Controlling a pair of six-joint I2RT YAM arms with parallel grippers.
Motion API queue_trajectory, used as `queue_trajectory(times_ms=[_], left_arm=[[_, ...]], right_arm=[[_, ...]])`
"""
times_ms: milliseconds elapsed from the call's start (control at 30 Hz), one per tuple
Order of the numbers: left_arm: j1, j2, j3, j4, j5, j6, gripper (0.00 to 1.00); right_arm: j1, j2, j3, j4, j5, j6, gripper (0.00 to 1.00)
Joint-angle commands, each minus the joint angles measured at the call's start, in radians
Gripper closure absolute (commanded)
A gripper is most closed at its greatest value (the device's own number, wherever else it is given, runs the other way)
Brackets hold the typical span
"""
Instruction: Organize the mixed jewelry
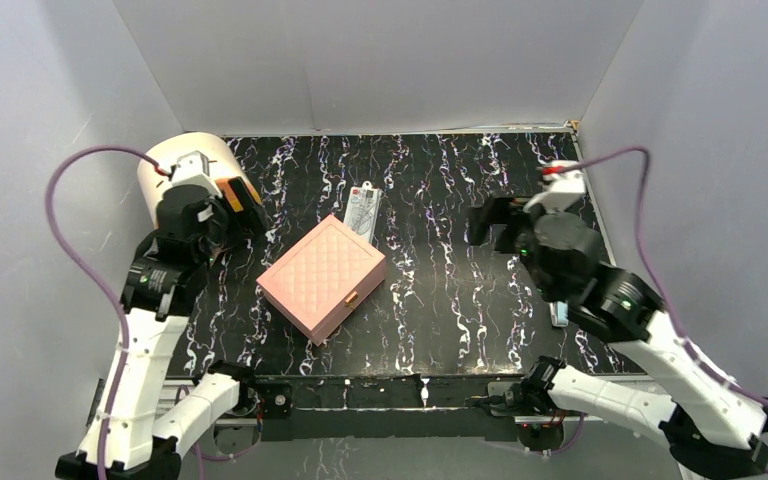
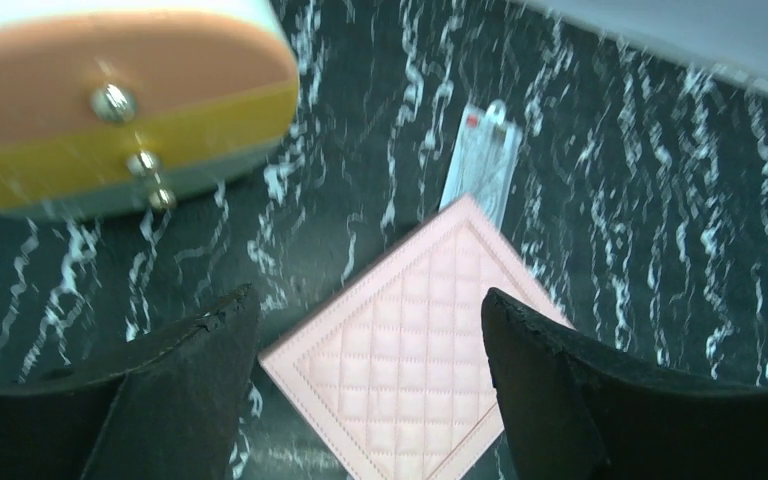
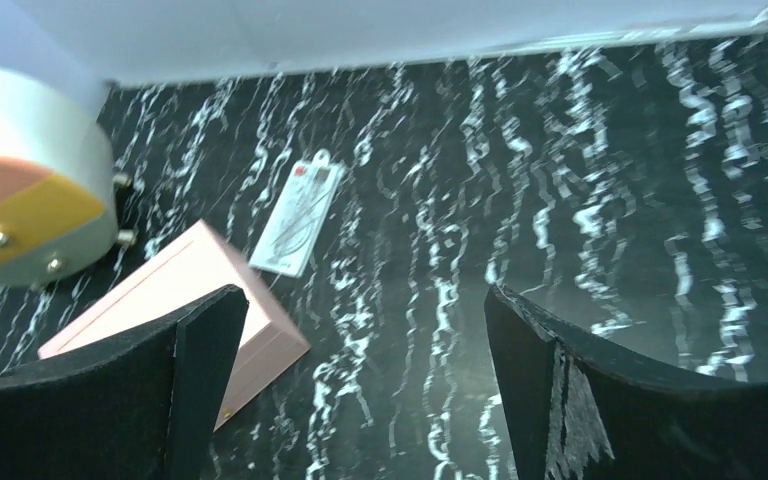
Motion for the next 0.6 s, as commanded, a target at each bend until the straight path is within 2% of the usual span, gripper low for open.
queue_trajectory(times_ms=[0,133,333,567], left_arm=[[-0.006,-0.053,0.159,-0.033,-0.119,0.101,0.21],[-0.006,-0.111,0.234,-0.07,-0.186,0.104,0.21],[-0.006,-0.192,0.296,-0.089,-0.179,0.104,0.21],[-0.006,-0.222,0.337,-0.156,-0.268,0.116,0.21]], right_arm=[[-0.001,-0.096,0.08,-0.091,0.169,-0.132,0.01],[-0.001,-0.153,0.142,-0.132,0.191,-0.148,0.01],[-0.001,-0.188,0.204,-0.169,0.203,-0.154,0.01],[0.0,-0.233,0.175,-0.155,0.218,-0.124,0.01]])
